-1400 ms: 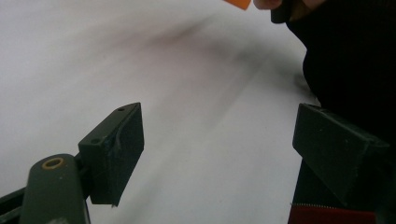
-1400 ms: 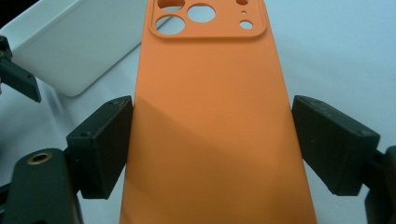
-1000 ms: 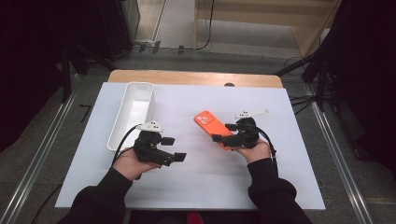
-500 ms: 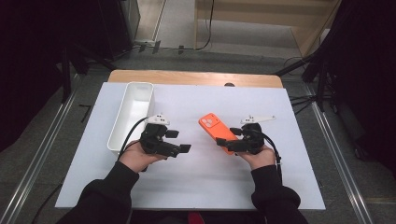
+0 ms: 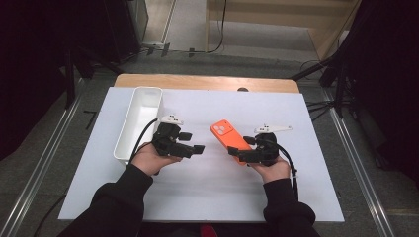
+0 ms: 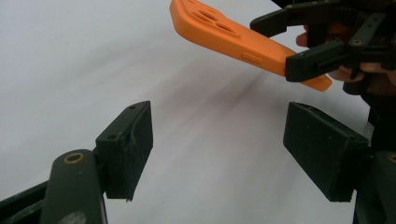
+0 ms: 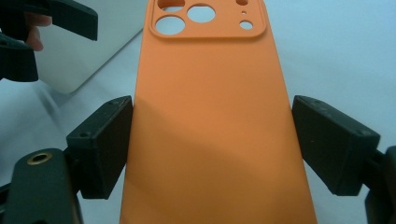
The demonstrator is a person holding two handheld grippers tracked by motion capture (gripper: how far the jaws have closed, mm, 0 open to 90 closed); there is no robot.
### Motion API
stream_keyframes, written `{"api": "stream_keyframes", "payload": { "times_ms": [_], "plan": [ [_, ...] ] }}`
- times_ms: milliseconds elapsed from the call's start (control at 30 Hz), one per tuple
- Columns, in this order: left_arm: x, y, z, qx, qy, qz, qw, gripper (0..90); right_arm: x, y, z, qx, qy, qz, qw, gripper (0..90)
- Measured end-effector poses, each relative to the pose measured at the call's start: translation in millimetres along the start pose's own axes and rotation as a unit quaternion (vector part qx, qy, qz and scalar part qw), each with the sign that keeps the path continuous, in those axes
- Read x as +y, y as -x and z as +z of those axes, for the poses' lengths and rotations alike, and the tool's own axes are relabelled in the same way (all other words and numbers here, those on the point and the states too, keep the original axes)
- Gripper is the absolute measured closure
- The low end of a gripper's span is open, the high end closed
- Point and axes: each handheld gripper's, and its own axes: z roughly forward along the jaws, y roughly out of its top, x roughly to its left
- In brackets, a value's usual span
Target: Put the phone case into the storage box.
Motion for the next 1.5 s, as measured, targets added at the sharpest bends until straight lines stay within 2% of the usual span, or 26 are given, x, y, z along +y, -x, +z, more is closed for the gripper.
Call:
{"api": "stream_keyframes", "payload": {
  "times_ms": [200,267,333,533,700,800,1000,1133,1300,1500],
  "plan": [
    [7.0,-0.6,-0.3,0.005,0.006,-0.006,1.0000,24.8,-0.9,-5.8,7.7,-0.008,0.003,0.007,0.9999,15.0],
    [9.1,0.4,-0.2,0.013,0.006,-0.001,0.9999,24.8,-2.1,-6.3,9.9,-0.004,0.012,0.019,0.9997,15.0],
    [11.3,1.4,-0.8,0.012,0.010,0.001,0.9999,24.8,-3.2,-7.6,12.2,-0.004,0.015,0.028,0.9995,15.0],
    [15.4,-0.4,-2.2,0.011,0.011,-0.009,0.9998,24.8,-8.5,-11.2,16.6,-0.004,0.033,0.052,0.9981,15.0],
    [17.0,-3.0,-1.7,0.008,0.012,-0.022,0.9997,24.8,-12.9,-16.9,19.3,-0.009,0.044,0.048,0.9978,15.0],
    [18.6,-3.8,-0.9,0.005,0.008,-0.020,0.9997,24.9,-16.2,-23.0,22.5,-0.013,0.050,0.048,0.9975,14.9],
    [22.4,-3.2,1.0,0.008,0.001,-0.024,0.9997,28.2,-23.5,-27.2,29.6,-0.011,0.062,0.062,0.9961,14.9],
    [24.3,-5.1,1.8,0.010,-0.001,-0.037,0.9993,28.2,-26.3,-29.6,34.1,-0.008,0.066,0.065,0.9957,15.0],
    [27.7,-9.3,2.2,0.021,0.002,-0.053,0.9984,28.3,-26.4,-32.5,37.8,-0.006,0.073,0.057,0.9957,15.0],
    [33.1,-10.6,3.2,0.035,0.011,-0.067,0.9971,31.4,-27.2,-35.8,40.8,0.000,0.087,0.070,0.9937,14.9]
  ]
}}
